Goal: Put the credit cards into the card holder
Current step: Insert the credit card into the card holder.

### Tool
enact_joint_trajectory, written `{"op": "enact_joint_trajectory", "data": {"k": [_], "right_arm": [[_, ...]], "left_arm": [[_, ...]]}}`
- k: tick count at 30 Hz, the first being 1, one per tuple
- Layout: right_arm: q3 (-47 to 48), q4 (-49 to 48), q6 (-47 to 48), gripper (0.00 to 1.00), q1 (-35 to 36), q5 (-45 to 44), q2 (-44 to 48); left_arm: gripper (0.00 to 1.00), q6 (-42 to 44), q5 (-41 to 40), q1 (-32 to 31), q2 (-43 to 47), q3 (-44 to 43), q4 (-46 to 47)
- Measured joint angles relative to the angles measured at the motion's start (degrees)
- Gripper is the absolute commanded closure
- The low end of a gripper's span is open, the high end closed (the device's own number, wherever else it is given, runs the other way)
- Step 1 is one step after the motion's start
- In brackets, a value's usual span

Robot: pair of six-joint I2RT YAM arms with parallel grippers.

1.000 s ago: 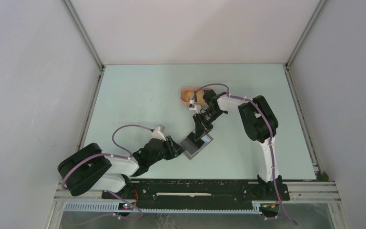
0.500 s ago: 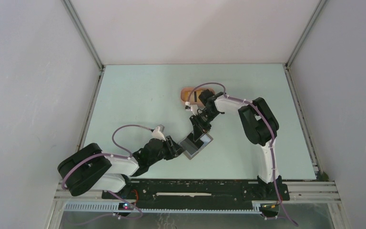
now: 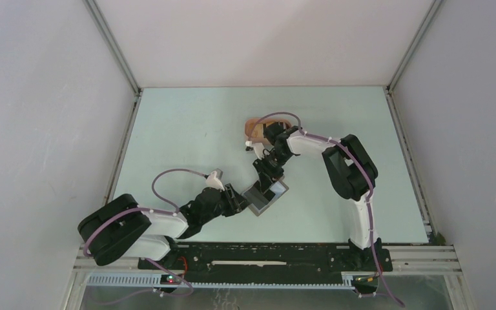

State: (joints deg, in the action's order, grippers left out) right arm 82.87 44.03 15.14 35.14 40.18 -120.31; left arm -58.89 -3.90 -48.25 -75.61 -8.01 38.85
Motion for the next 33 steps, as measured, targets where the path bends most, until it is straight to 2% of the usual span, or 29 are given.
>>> {"op": "enact_joint_trajectory", "data": {"k": [12, 33], "right_arm": [[0.0, 0.3, 0.2, 0.5, 2.7, -2.9, 1.4], [0.0, 0.8, 1.3, 0.46, 3.7, -8.0, 3.3]], "left_arm": [[0.55, 0.3, 0.0, 0.0, 1.2, 0.0, -1.6], [0.54, 0.5, 0.0, 0.0, 1.7, 0.0, -2.2]]}}
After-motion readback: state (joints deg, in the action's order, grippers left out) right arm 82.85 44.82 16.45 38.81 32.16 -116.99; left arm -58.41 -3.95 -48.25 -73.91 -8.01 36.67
